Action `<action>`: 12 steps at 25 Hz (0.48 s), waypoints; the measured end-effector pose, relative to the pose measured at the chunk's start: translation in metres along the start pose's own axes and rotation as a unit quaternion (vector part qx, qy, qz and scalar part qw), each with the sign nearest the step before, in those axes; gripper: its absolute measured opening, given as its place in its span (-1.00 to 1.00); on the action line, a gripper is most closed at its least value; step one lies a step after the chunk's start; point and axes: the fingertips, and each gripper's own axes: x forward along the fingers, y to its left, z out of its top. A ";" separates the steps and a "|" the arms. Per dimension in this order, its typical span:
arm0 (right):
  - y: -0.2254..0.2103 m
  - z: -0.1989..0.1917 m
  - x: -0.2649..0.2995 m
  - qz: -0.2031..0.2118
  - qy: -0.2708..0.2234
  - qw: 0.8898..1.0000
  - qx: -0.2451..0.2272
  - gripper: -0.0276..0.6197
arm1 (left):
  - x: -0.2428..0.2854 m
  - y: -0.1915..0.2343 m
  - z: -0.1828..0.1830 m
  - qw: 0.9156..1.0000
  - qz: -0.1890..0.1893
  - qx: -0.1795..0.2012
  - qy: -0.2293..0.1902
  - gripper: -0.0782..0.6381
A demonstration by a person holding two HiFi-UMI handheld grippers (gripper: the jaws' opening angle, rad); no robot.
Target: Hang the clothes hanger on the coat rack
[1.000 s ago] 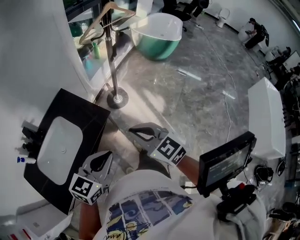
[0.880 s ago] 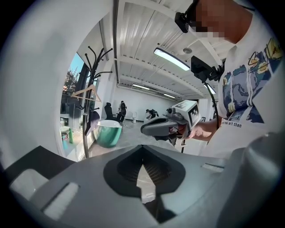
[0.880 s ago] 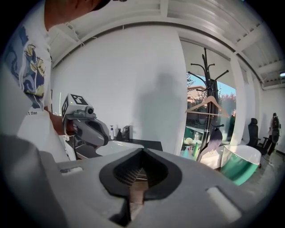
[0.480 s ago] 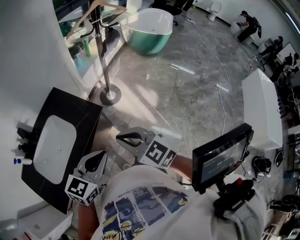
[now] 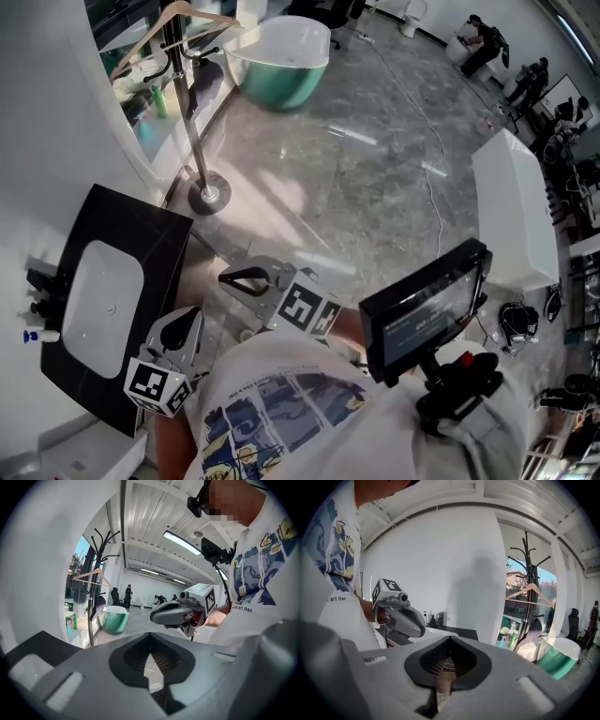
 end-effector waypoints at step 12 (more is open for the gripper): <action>-0.005 -0.004 -0.001 -0.001 0.011 1.000 -0.003 -0.91 | 0.008 0.001 -0.003 1.000 0.000 -0.004 0.005 -0.78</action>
